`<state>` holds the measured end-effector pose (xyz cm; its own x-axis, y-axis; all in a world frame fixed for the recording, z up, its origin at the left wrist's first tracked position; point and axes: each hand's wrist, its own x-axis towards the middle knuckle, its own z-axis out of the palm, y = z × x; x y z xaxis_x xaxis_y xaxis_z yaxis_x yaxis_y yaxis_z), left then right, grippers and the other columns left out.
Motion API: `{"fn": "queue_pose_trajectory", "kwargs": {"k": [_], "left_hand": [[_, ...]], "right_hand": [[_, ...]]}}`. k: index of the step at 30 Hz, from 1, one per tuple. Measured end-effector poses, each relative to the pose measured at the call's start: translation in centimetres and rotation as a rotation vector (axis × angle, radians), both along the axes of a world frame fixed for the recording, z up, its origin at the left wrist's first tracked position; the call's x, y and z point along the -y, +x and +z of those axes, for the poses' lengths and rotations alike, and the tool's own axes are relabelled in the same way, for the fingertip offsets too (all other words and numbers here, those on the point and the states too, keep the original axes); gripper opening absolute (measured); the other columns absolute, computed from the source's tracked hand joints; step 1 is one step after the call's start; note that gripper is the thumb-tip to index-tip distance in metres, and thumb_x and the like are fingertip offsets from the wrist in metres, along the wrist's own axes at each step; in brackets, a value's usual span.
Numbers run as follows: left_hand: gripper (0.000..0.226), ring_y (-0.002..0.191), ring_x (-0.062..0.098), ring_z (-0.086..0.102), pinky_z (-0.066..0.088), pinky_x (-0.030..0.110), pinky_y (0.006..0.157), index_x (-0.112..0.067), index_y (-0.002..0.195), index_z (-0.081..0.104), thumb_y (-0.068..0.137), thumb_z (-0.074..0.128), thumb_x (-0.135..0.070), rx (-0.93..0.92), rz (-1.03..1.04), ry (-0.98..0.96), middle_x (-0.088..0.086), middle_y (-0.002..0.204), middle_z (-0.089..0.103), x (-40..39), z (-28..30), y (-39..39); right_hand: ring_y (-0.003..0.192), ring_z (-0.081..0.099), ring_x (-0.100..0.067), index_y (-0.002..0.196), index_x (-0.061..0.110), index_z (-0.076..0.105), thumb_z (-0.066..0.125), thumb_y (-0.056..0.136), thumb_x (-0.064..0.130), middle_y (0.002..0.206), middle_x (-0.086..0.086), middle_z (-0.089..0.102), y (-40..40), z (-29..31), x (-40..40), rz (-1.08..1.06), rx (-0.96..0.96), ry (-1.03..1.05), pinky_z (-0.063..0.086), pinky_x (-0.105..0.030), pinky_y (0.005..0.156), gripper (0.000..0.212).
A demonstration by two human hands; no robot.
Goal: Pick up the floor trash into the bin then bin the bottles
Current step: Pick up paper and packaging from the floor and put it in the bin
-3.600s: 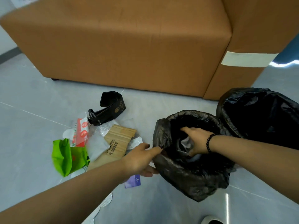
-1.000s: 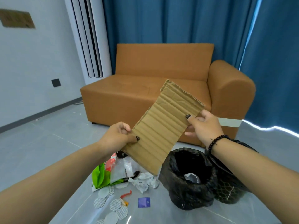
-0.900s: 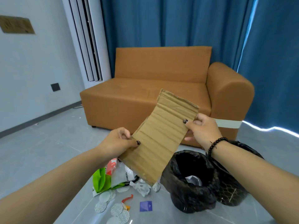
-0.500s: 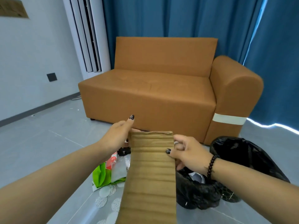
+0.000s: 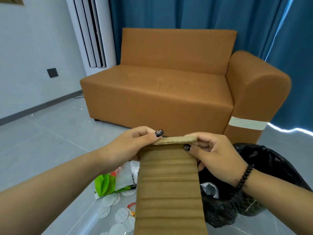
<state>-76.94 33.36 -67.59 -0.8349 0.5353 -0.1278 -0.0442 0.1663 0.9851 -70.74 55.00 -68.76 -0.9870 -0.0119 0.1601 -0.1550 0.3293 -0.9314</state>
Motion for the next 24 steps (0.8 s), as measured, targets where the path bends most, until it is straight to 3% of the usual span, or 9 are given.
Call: {"fn": "queue_pose_trajectory", "kwargs": {"k": [3,8,11,15,18,22,24], "left_hand": [[0.031,0.070,0.008,0.058,0.048,0.017,0.062,-0.011,0.086,0.066,0.071,0.067,-0.038,-0.214,0.019,-0.014,-0.004,0.075,0.066,-0.3,0.3,-0.4],[0.027,0.068,0.002,0.058,0.048,0.016,0.064,-0.010,0.082,0.068,0.074,0.067,-0.037,-0.547,0.005,-0.097,-0.009,0.074,0.067,-0.8,0.5,-0.6],[0.025,0.067,0.000,0.058,0.047,0.015,0.062,-0.010,0.082,0.068,0.076,0.067,-0.035,-0.598,-0.048,-0.106,-0.006,0.074,0.067,-0.7,0.5,-0.4],[0.032,0.073,0.011,0.062,0.052,0.025,0.067,-0.002,0.086,0.065,0.075,0.071,-0.033,-0.459,-0.111,-0.110,0.015,0.085,0.070,-0.2,0.5,-0.6],[0.028,0.072,0.011,0.064,0.054,0.021,0.064,-0.004,0.088,0.065,0.077,0.066,-0.030,-0.211,-0.159,-0.113,0.011,0.080,0.071,0.2,0.7,-0.3],[0.034,0.069,0.012,0.061,0.053,0.024,0.061,-0.019,0.090,0.072,0.082,0.063,-0.051,-0.036,-0.204,-0.151,0.003,0.081,0.067,0.8,0.5,0.0],[0.028,0.071,0.013,0.061,0.052,0.024,0.060,-0.021,0.088,0.073,0.079,0.062,-0.045,-0.020,-0.205,-0.120,0.003,0.081,0.066,0.8,0.5,0.1]], "right_hand": [[0.077,0.071,-0.024,0.100,0.030,0.068,0.058,0.090,0.006,0.090,0.004,0.074,-0.6,0.0,-0.1,-0.008,-0.019,0.023,0.058,-0.036,0.056,0.027],[0.096,0.067,-0.020,0.121,0.035,0.056,0.063,0.086,0.005,0.106,0.003,0.069,-0.6,-0.3,-0.7,0.088,-0.047,-0.017,0.054,-0.050,0.086,0.047],[0.096,0.067,-0.014,0.117,0.030,0.062,0.061,0.087,0.013,0.106,0.008,0.068,-0.2,-0.2,-1.0,0.130,-0.138,0.102,0.056,-0.047,0.082,0.034],[0.092,0.066,-0.008,0.109,0.026,0.067,0.057,0.089,0.021,0.106,0.014,0.069,0.1,-0.4,-0.9,0.123,-0.395,0.379,0.057,-0.034,0.070,0.022],[0.090,0.065,-0.003,0.113,0.016,0.067,0.053,0.089,0.019,0.106,0.008,0.069,0.1,-0.6,-0.6,0.128,-0.597,0.500,0.054,-0.024,0.061,0.027],[0.098,0.065,-0.009,0.110,0.003,0.066,0.055,0.090,0.008,0.105,-0.004,0.069,-0.1,0.1,-0.5,0.122,-0.782,0.562,0.054,-0.024,0.077,0.023],[0.101,0.064,-0.014,0.107,0.000,0.067,0.057,0.090,-0.001,0.106,-0.008,0.067,-0.1,0.3,-0.6,0.134,-0.844,0.613,0.053,-0.028,0.084,0.020]]}}
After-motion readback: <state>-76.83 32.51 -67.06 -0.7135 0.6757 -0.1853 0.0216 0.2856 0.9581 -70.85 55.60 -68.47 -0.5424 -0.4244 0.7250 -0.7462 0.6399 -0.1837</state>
